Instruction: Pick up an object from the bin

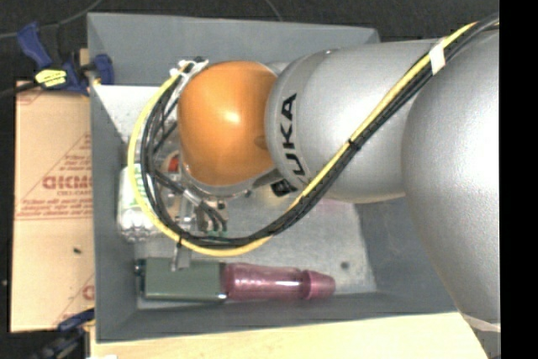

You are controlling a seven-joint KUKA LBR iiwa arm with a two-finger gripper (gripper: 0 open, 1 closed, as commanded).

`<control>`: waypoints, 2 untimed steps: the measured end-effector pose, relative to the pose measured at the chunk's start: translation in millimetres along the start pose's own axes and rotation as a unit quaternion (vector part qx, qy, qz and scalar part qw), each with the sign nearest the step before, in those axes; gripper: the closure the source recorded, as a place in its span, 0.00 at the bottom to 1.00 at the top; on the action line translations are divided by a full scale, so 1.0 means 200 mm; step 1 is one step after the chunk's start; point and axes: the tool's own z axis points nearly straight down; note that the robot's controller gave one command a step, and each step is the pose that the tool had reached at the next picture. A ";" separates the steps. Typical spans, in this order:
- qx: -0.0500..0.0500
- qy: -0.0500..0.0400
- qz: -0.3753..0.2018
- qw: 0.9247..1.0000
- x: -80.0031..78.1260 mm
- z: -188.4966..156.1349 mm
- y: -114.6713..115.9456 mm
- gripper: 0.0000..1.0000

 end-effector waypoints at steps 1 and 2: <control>-0.001 -0.004 0.003 1.000 -0.01 -0.02 -0.01 0.00; 0.000 -0.004 -0.001 1.000 -0.36 0.01 -0.07 0.00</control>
Offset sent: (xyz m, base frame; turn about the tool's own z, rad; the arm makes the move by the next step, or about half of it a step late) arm 0.0679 -0.0108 -0.0038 -0.0049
